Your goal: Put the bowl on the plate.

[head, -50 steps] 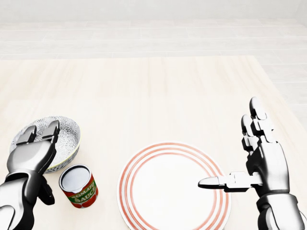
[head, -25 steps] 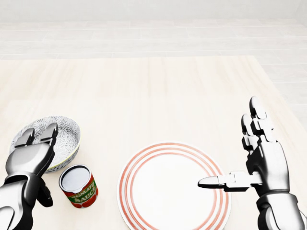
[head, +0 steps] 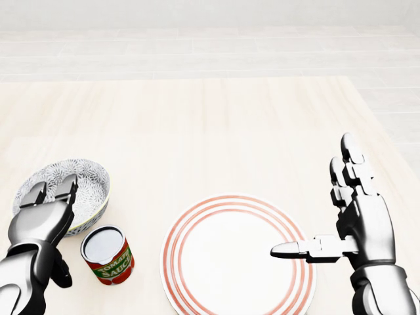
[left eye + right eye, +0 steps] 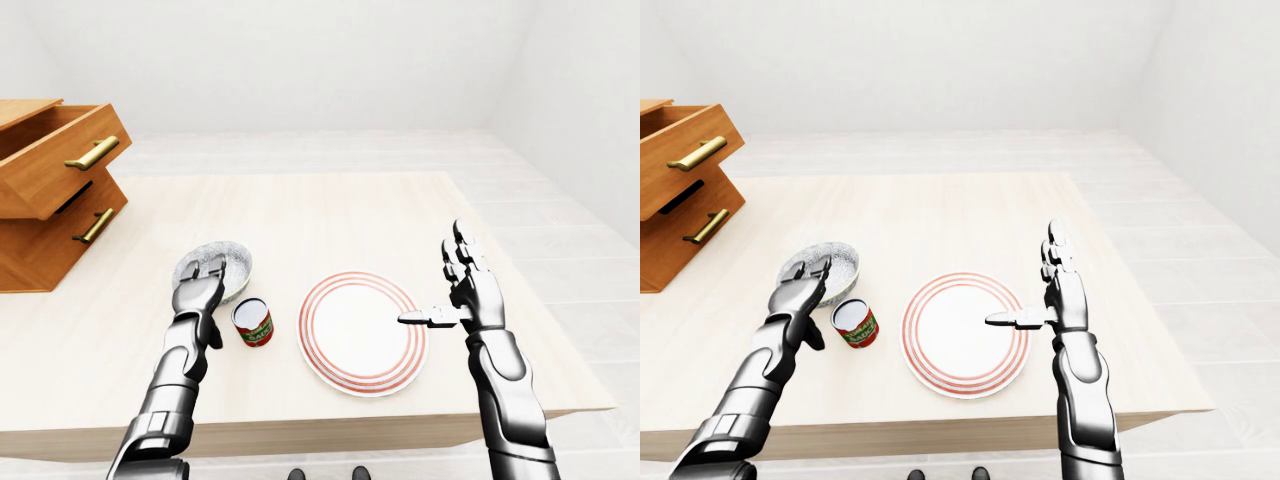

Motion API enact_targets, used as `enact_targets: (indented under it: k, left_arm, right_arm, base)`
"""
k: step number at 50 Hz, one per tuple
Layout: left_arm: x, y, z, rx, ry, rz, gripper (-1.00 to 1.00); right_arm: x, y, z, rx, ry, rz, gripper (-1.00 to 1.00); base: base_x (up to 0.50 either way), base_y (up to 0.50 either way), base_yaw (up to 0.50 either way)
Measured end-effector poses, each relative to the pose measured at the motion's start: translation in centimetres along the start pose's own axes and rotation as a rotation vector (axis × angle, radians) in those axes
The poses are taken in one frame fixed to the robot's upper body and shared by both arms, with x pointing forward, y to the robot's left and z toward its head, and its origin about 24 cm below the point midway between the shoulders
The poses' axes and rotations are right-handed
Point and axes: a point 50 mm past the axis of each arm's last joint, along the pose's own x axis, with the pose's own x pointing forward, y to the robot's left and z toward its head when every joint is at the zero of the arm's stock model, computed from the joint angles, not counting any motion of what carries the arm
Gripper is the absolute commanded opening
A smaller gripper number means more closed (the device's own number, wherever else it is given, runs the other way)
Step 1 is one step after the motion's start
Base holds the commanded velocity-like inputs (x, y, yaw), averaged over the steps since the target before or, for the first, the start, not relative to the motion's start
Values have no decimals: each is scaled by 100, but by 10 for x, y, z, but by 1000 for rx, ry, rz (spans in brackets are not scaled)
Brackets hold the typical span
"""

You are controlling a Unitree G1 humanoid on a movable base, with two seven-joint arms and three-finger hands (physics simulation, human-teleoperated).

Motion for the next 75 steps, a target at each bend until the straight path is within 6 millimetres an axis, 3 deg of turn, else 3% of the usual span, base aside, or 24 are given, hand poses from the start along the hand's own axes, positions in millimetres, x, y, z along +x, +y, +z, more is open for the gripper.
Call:
enact_targets:
  k: [29,32,34,35,39,64,75]
  left_arm:
    - [1,-3,-4,0,12,-5,100]
    - [1,-2,-5,1,13,-4,13]
    - [1,-2,-5,2,12,-5,1]
    - [1,-2,-5,3,12,-5,-36]
    - [1,0,-4,6,9,2,-100]
    - [-4,7,-5,-1,0,-2,-100]
    - [-8,27,-6,-6,-17,8,-100]
  right_arm:
    - [0,-1,-1,-1,1,0,100]
    - [0,-1,-1,-1,1,0,100]
    - [0,-1,-1,-1,1,-1,100]
    - [0,-1,-1,-1,1,-1,100]
    - [0,-1,-1,-1,1,-1,100]
    - [4,-3,-1,-8,5,-12,100]
    - [6,-7,0,-3,5,-24,100]
  base:
    - [0,0,0]
    - [0,0,0]
    - [0,0,0]
    - [0,0,0]
    - [0,0,0]
    - [0,0,0]
    - [0,0,0]
